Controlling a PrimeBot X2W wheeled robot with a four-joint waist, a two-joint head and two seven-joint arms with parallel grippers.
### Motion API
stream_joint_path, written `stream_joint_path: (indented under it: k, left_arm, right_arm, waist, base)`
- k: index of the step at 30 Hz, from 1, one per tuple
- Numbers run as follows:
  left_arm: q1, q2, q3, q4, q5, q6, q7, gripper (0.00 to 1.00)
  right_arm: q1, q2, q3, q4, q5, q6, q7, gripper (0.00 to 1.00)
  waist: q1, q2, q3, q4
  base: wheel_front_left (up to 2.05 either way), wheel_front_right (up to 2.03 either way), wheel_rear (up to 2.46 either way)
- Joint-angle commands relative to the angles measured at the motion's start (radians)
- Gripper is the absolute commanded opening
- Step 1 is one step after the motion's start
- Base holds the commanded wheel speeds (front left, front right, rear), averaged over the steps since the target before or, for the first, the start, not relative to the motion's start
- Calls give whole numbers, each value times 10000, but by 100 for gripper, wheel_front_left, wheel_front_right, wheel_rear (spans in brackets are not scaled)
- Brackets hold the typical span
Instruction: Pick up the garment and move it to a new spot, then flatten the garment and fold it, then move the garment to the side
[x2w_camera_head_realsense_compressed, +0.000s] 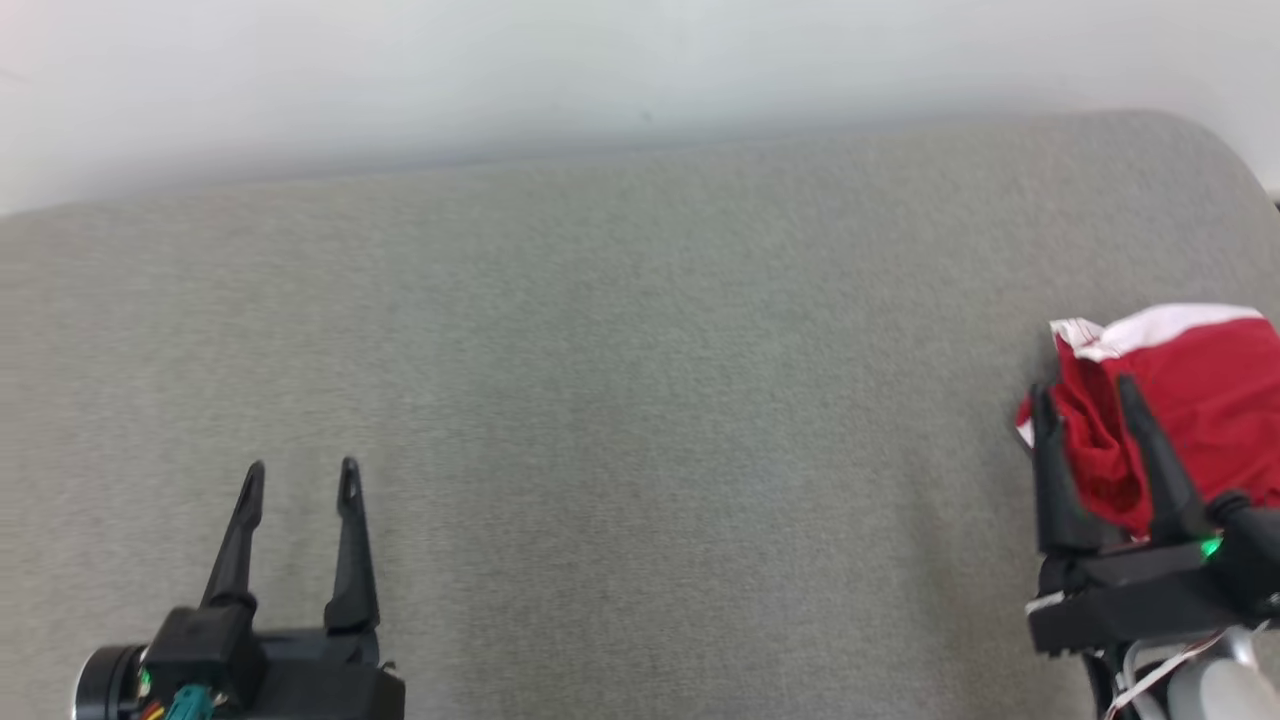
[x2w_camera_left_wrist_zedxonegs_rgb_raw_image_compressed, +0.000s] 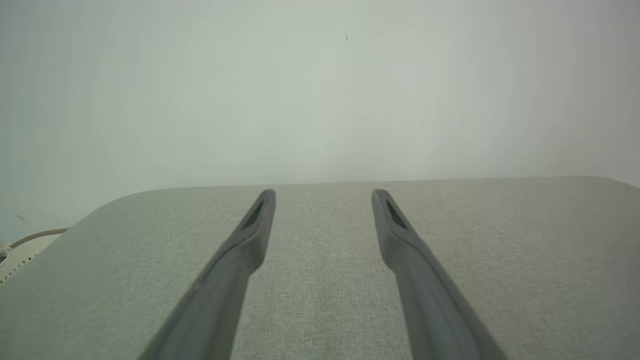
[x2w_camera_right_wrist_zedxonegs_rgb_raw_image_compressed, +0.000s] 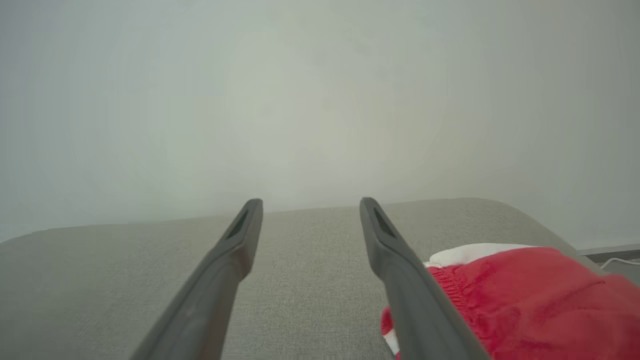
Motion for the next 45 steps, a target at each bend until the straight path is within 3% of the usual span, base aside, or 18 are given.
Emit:
stream_joint_path:
  k: [1,21,45]
  left_arm:
    - [291,70,93,-30,-159,3,-101,100]
    - [1068,225,-52,728,-382,-500,-228,100]
    - [1073,234,-182,913,-643,-540,-133,100]
  right_arm:
    - [276,73,56,-81,-224,-8,97,100]
    - [2499,902,-291,-1174,-1149,-8,985,100]
    - [2680,987,-250,-1518,-1286,-8,1116,100]
  waist:
    - [1,1,-510,456]
    - [1,1,-1598,687]
    - [1,1,-1629,647]
  base:
    - [0,0,0]
    - [0,0,0]
    - [0,0,0]
